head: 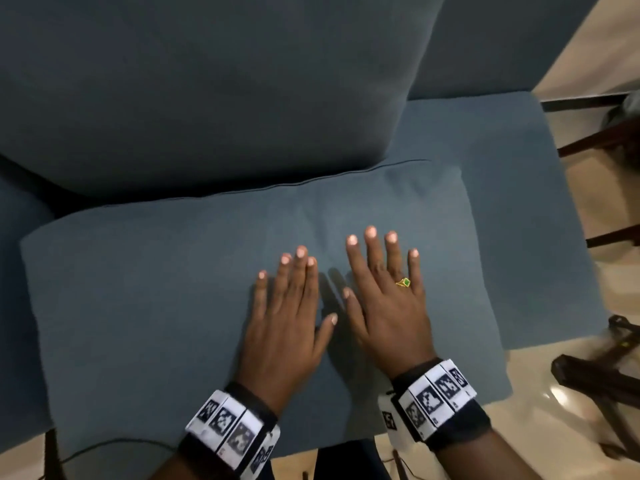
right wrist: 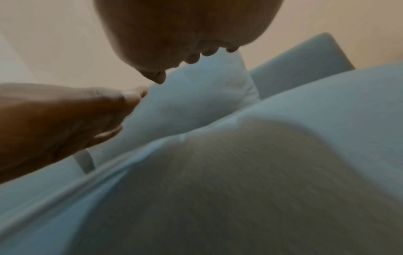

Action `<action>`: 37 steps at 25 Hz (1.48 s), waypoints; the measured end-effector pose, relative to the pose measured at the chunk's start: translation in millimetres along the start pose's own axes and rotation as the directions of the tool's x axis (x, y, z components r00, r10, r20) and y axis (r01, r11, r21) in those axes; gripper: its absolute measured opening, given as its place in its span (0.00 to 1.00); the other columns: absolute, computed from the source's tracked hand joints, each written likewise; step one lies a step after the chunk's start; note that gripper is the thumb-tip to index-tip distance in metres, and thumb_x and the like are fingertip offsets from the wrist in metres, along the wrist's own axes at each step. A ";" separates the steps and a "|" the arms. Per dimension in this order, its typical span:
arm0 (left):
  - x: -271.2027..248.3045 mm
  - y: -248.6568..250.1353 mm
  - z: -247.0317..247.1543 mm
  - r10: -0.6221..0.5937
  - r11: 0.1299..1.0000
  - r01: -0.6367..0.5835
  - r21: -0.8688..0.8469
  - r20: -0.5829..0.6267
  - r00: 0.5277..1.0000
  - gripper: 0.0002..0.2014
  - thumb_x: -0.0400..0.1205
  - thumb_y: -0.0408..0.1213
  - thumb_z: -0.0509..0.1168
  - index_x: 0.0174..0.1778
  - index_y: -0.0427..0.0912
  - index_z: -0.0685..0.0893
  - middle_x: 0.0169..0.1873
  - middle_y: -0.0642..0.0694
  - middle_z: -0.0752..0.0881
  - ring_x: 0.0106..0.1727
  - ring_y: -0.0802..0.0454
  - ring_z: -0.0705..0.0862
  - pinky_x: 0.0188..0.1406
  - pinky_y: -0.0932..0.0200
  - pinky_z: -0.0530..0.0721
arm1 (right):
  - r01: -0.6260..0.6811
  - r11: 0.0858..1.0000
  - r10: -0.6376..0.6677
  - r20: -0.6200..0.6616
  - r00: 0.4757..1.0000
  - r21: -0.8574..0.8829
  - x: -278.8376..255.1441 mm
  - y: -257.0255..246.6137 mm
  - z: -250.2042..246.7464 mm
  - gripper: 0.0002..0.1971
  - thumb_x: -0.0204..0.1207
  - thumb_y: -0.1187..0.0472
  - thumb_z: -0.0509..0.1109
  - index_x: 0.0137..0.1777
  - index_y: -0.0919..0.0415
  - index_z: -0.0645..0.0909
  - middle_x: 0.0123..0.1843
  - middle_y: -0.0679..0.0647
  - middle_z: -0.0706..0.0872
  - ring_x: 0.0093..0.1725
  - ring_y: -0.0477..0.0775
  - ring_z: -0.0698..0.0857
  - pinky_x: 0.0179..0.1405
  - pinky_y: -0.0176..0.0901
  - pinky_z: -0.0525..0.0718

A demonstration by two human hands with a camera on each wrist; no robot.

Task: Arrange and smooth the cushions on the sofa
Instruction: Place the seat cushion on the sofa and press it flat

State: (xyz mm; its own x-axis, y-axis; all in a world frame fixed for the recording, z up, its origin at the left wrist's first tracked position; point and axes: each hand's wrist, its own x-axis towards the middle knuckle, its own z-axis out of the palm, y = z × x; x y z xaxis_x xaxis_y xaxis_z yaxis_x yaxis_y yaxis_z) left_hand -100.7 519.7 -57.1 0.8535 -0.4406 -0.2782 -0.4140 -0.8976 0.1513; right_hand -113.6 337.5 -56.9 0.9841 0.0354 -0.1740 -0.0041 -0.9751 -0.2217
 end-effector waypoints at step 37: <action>44.3 171.9 33.3 0.349 0.925 -0.350 0.149 0.029 0.937 0.41 0.87 0.57 0.61 0.88 0.37 0.55 0.88 0.40 0.50 0.89 0.44 0.53 0.87 0.34 0.51 | -0.222 0.941 0.232 -0.006 0.973 0.254 -86.5 155.0 30.1 0.33 0.87 0.46 0.46 0.90 0.47 0.41 0.91 0.51 0.39 0.91 0.60 0.45 0.85 0.74 0.55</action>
State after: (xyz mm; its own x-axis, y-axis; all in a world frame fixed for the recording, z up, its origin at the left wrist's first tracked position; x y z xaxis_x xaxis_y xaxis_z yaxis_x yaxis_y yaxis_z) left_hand -144.6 345.4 -75.1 0.6455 -0.7265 -0.2355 -0.7285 -0.6783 0.0959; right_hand -204.8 189.9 -105.1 0.9576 -0.1927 -0.2144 -0.2678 -0.8700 -0.4141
